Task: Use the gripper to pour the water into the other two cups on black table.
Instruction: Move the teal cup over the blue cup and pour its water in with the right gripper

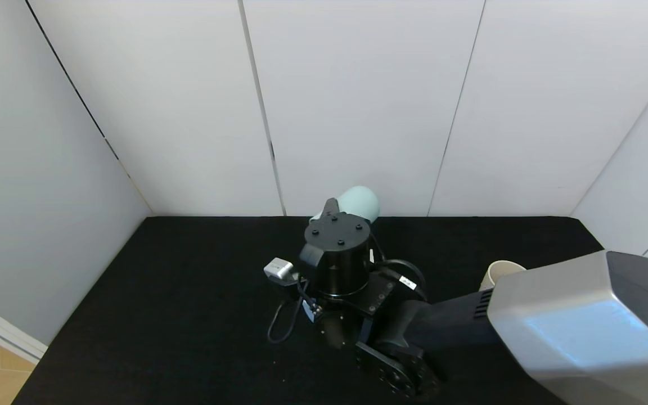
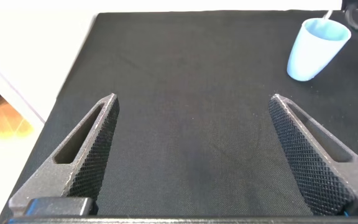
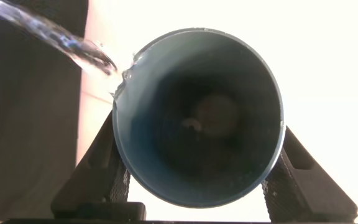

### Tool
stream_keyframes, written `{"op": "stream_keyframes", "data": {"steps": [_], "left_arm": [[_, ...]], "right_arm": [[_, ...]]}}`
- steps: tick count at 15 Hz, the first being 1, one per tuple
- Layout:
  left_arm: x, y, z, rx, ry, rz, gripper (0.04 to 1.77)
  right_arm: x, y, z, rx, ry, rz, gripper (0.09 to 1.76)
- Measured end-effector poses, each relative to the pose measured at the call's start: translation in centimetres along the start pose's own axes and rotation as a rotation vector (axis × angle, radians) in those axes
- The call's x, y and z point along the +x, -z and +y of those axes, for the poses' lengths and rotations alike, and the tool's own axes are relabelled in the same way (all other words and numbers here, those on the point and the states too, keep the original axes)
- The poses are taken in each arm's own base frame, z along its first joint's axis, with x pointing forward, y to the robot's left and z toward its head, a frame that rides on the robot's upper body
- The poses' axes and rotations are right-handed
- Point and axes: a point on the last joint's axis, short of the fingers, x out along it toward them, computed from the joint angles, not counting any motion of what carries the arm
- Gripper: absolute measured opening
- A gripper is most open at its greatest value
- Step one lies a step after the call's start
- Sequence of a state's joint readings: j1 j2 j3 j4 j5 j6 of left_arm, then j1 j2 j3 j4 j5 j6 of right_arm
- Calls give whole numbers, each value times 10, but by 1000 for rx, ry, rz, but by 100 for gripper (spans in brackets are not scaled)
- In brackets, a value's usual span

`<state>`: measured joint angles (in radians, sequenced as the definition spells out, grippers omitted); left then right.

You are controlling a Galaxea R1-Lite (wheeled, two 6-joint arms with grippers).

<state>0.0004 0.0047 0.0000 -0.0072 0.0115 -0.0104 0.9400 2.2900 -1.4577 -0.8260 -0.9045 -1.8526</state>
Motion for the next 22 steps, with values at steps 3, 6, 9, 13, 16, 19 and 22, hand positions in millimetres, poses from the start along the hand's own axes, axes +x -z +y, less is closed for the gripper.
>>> {"op": "stream_keyframes", "data": {"steps": [3, 6, 9, 13, 16, 19, 22], "left_arm": [[0, 0, 0, 0, 0, 0, 172], [0, 0, 0, 0, 0, 0, 172], [0, 0, 0, 0, 0, 0, 172], [0, 0, 0, 0, -1, 0, 172], [0, 0, 0, 0, 0, 0, 172], [0, 0, 0, 0, -1, 0, 172], [0, 0, 0, 0, 0, 0, 172]], "right_arm": [[-1, 0, 4, -18, 3, -3, 118], [-1, 0, 4, -17, 4, -8, 118], [-2, 2, 3, 27, 0, -1, 118], [-2, 7, 8, 164, -45, 13, 118], [-10, 8, 18, 319, -129, 8, 118], [-19, 16, 22, 465, -230, 24, 118], [-28, 27, 19, 684, -324, 33, 118]]}}
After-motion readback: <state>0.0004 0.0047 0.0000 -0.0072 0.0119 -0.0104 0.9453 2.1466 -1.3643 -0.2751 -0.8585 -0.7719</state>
